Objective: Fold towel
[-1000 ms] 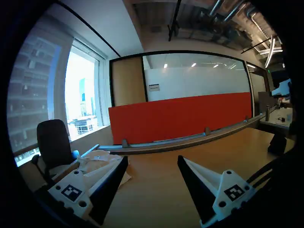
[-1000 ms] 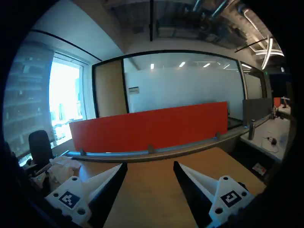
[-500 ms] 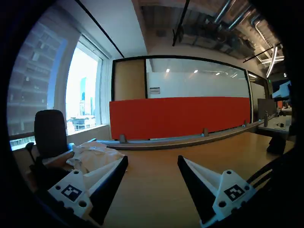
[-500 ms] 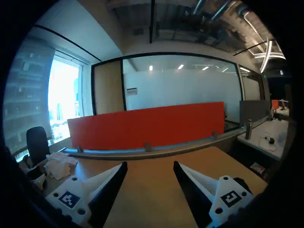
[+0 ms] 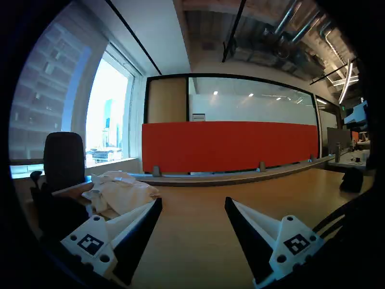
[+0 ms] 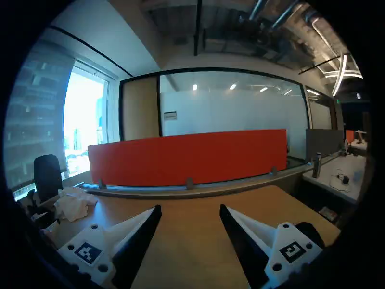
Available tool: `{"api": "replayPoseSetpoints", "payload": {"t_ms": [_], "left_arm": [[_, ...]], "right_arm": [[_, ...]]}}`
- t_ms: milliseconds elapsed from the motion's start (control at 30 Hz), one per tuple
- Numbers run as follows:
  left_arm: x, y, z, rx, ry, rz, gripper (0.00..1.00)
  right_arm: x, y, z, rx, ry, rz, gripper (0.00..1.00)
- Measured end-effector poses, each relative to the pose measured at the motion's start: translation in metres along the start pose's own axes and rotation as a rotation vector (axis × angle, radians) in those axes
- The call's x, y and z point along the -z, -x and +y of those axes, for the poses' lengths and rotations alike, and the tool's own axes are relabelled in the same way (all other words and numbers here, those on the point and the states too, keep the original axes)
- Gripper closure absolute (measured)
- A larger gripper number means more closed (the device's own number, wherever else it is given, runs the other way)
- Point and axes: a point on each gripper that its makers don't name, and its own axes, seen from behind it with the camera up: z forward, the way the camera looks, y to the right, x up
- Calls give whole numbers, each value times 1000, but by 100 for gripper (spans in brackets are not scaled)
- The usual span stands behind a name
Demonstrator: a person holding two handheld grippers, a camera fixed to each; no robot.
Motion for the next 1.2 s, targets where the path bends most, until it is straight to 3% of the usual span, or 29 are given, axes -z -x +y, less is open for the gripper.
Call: {"api": "replayPoseSetpoints", "payload": {"t_ms": [400, 1200], "left_arm": [[-1, 15, -3, 7, -4, -2, 3], [-6, 29, -6, 8, -13, -43, 3]], "right_arm": [[3, 16, 0, -3, -4, -9, 6], [6, 16, 9, 8, 3, -4, 6]]}}
